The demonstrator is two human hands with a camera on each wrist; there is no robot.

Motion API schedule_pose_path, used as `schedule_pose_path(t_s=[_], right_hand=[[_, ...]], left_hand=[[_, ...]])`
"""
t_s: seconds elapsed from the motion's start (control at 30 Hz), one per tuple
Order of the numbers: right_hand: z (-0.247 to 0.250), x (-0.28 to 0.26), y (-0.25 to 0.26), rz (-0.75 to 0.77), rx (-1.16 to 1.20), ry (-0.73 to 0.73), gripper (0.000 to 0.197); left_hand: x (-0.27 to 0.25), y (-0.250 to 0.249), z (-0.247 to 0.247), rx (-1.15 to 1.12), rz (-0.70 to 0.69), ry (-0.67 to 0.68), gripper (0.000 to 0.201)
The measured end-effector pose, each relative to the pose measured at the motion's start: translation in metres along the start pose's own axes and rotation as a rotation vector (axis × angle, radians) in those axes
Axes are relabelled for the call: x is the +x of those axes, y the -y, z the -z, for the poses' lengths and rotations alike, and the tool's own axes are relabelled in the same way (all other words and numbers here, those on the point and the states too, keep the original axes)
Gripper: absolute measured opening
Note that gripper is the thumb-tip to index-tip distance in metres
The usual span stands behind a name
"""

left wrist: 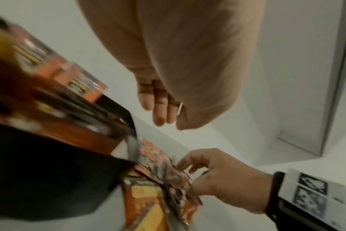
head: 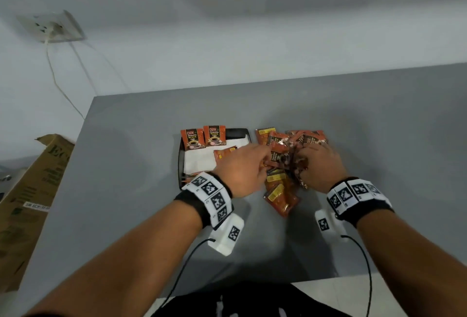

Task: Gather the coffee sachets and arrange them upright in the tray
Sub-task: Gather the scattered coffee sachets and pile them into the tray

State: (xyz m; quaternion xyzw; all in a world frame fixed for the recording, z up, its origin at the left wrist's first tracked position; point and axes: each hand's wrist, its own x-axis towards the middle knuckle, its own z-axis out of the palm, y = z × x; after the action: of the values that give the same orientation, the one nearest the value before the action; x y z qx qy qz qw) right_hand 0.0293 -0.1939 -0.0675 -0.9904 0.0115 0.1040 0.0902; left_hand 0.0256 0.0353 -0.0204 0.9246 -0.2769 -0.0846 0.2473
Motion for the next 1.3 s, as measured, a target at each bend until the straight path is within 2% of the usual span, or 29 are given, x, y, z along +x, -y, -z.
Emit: schedule_pose_path(t_s=[0.1,0.23,0.37,0.47,0.6,0.67,0.73,0.8,0.9,0.97,1.03,1.13,1.3], right_hand=[[-0.008,-0.004,-0.012,0.024,-0.093,0.078,0.046],[-0.012,-0.010,-0.016,0.069,-0.071,0.027,0.049],[-0.012,-0.018,-0.017,0.075,-0.059,0.004,0.036],[-0.013,-0.021,-0.021,0.013,0.077,0.048,0.021],[-0.009,-0.027,-0.029,-0.070,0.488,0.026,0.025],[-0.005,-0.033,-0.028,-0.045,0.598,0.092,0.028],[-0.010,-0.037,-0.026,-0.005,0.602,0.206,0.035],[-0.021,-0.040,-0.023,0.047,0.497,0.259,0.050],[-0.035,-0.045,-0.019,0.115,0.396,0.206,0.066],[-0.037,-0.046,-0.017,0.164,0.460,0.131,0.074],[-0.038,-0.046,-0.016,0.244,0.562,0.126,0.080],[-0.042,-0.044,-0.017,0.286,0.533,0.145,0.065],[-0.036,-0.042,-0.035,0.105,0.393,0.116,0.039]], left_hand=[[0.022,-0.030,-0.025,0.063,0.051,0.182,0.019],[0.038,-0.045,-0.056,0.178,0.112,0.325,0.031],[0.045,-0.045,-0.075,0.343,0.167,0.346,0.053],[0.048,-0.045,-0.078,0.386,0.178,0.339,0.064],[0.049,-0.046,-0.075,0.286,0.226,0.359,0.056],[0.050,-0.046,-0.072,0.211,0.249,0.338,0.052],[0.054,-0.045,-0.068,0.172,0.245,0.300,0.036],[0.056,-0.045,-0.063,0.167,0.240,0.290,0.025],[0.056,-0.042,-0.054,0.175,0.238,0.292,0.031],[0.055,-0.040,-0.047,0.155,0.214,0.277,0.030],[0.052,-0.039,-0.043,0.110,0.171,0.265,0.022],[0.048,-0.042,-0.045,0.034,0.124,0.274,0.015],[0.050,-0.040,-0.043,0.002,0.196,0.258,0.020]])
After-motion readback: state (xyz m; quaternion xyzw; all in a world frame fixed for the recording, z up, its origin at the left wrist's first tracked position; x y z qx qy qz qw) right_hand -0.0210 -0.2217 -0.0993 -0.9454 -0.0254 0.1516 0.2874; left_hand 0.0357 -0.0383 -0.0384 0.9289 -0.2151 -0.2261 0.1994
